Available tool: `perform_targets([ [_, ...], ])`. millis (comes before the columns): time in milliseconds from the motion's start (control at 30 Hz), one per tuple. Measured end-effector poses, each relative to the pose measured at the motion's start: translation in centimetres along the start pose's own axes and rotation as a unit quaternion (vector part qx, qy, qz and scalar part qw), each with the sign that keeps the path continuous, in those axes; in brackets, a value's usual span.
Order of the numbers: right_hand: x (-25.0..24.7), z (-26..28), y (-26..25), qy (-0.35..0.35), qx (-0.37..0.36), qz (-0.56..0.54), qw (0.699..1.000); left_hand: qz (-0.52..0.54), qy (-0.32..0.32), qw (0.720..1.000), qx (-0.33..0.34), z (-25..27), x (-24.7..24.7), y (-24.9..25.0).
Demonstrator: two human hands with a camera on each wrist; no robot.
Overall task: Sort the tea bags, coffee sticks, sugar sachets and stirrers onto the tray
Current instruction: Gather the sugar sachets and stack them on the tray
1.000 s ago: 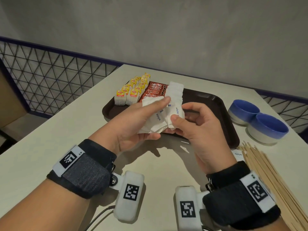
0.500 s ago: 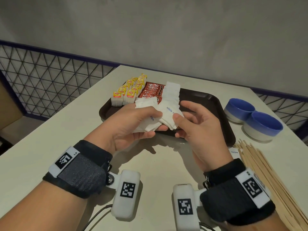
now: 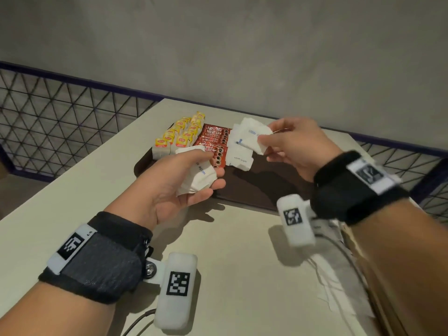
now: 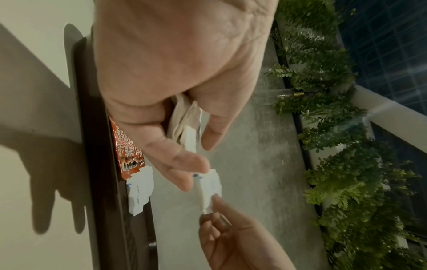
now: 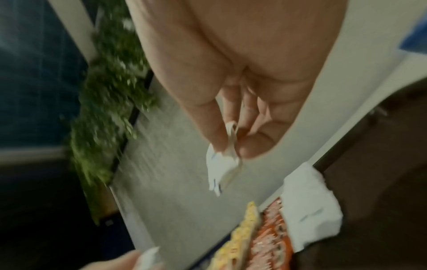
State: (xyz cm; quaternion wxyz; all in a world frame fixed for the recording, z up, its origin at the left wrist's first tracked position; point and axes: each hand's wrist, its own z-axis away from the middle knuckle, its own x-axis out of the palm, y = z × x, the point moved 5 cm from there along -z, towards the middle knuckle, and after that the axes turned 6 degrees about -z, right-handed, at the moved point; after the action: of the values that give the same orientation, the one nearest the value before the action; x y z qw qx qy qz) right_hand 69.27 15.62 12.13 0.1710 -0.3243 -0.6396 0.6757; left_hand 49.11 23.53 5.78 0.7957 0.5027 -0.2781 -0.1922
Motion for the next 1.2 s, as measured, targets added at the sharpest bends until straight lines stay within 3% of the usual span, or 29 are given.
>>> perform_targets([
  [167,0.6,-5.0,2.1,-0.078,0.109,0.184,0.974,0.014,0.001,1.000,0.003,-0.1,-0.4,0.4],
  [367,2.4,-7.3,4.2,-0.129,0.186,0.214,0.950,0.028,0.001,1.000,0.014,-0.4,-0.9,0.8],
  [967,5.3,-7.3,4.6,-0.152,0.150,0.319,0.923,0.040,0.013,0.999,0.025,-0.7,-1.0,0.7],
  [1200,5.8,-7.3,4.0,-0.122,0.103,0.396,0.904,0.048,0.007,0.998,0.026,-1.0,-1.0,0.6],
])
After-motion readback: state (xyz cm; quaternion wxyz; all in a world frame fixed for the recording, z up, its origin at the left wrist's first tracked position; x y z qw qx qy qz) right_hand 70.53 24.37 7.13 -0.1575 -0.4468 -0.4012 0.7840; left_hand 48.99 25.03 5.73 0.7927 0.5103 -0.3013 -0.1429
